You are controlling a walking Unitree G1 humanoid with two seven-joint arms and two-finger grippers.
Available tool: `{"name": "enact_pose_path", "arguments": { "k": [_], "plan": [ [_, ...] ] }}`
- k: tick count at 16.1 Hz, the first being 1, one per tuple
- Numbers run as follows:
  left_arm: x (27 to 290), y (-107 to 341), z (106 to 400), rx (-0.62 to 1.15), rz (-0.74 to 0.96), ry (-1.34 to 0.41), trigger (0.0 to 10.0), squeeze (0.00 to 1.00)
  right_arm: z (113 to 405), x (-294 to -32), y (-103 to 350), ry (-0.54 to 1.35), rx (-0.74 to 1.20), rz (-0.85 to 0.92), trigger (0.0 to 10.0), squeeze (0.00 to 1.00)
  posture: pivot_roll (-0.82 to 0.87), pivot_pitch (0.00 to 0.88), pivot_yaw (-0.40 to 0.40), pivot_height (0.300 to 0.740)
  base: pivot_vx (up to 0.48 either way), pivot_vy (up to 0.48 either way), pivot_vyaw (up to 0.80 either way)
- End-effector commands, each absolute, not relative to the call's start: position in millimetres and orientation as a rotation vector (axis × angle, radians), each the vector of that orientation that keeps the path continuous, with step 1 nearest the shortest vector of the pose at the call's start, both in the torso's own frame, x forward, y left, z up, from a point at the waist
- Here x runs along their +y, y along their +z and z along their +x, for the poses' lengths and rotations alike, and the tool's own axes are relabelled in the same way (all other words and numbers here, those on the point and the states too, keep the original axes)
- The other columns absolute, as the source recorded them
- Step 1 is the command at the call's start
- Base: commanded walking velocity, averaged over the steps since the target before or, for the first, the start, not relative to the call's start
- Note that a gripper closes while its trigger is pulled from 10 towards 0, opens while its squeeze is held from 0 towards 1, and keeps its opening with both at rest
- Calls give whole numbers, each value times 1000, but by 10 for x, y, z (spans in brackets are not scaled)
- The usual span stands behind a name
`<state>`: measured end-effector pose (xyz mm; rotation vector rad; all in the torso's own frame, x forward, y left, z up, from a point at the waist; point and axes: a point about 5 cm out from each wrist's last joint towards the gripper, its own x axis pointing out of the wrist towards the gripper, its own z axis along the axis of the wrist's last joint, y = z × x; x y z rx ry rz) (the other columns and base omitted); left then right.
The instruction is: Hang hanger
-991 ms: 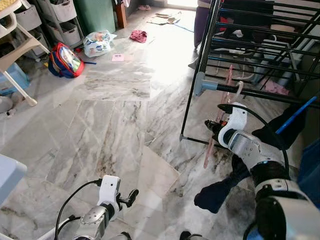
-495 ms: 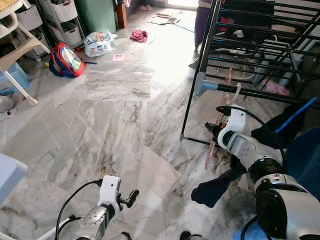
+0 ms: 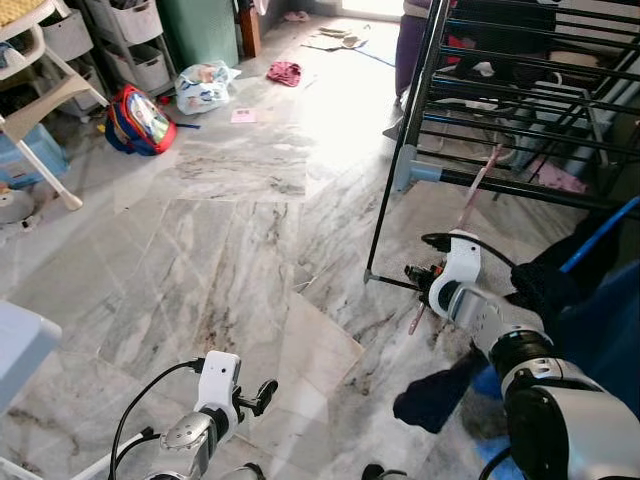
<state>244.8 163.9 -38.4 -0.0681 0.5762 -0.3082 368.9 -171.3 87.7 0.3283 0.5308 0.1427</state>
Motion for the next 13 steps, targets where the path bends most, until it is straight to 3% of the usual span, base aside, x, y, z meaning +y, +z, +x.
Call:
{"name": "enact_pose_path", "arguments": {
  "k": [1,4,5,13],
  "plan": [
    [1675,-413,2411,600,-55,-309,10000,0,3659,-1714,820,140,545,302,10000,0,44,136,27,740,0,0,0],
    [1673,-411,2415,600,-55,-308,10000,0,3674,-1738,841,126,520,250,10000,0,43,137,30,740,0,0,0],
    [1672,-411,2415,601,-55,-308,10000,0,3688,-1745,867,114,488,208,10000,1000,41,139,30,740,0,0,0],
    [1659,-415,2412,602,-56,-313,10000,0,3710,-1716,907,105,445,167,10000,1000,39,143,33,740,0,0,0]
  ]
}}
